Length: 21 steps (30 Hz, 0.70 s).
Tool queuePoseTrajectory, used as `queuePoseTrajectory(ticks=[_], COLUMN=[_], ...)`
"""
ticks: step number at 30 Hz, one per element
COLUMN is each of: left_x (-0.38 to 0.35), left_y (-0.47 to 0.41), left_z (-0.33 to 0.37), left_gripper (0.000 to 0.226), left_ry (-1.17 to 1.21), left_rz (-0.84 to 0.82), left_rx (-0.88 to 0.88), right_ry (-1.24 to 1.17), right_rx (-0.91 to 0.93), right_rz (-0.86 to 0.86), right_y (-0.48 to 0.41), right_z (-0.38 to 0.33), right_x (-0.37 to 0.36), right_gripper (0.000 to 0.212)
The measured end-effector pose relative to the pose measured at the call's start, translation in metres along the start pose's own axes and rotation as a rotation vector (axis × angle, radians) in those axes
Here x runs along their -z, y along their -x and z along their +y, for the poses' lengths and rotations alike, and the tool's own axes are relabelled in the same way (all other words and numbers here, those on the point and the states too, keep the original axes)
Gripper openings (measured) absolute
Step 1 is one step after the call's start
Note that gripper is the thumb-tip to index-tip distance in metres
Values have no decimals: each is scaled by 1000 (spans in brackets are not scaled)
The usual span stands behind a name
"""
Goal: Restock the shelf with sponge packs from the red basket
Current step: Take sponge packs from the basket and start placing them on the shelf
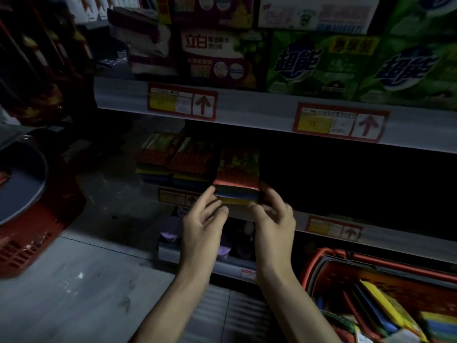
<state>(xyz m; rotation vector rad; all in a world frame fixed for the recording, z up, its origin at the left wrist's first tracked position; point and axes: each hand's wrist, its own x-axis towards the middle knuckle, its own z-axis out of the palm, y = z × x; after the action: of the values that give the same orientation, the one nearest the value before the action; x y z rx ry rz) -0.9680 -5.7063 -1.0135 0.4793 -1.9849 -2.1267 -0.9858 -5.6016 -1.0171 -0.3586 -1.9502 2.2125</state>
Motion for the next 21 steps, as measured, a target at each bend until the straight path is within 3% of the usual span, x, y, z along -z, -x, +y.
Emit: queuePoseTrajectory(ticks=[8, 14, 17, 21], left_x=[-4, -11, -11, -7], left_y=[-7, -7, -4, -4], left_z=[2, 15, 24, 27], left_gripper=[57, 63, 65, 66], left_ry=[-50, -94, -89, -73], left_rz=[-31, -80, -72, -49], left_rx=[73, 128, 167, 172], right_ry=[50, 54, 95, 142], right_rx=[-57, -42, -46, -18], right_rz=[-22, -19, -32, -73], right_y=[2, 0, 1, -1], right_z=[-3, -7, -10, -9], right_x=[-10, -13, -17, -16], right_gripper=[61, 58, 47, 64])
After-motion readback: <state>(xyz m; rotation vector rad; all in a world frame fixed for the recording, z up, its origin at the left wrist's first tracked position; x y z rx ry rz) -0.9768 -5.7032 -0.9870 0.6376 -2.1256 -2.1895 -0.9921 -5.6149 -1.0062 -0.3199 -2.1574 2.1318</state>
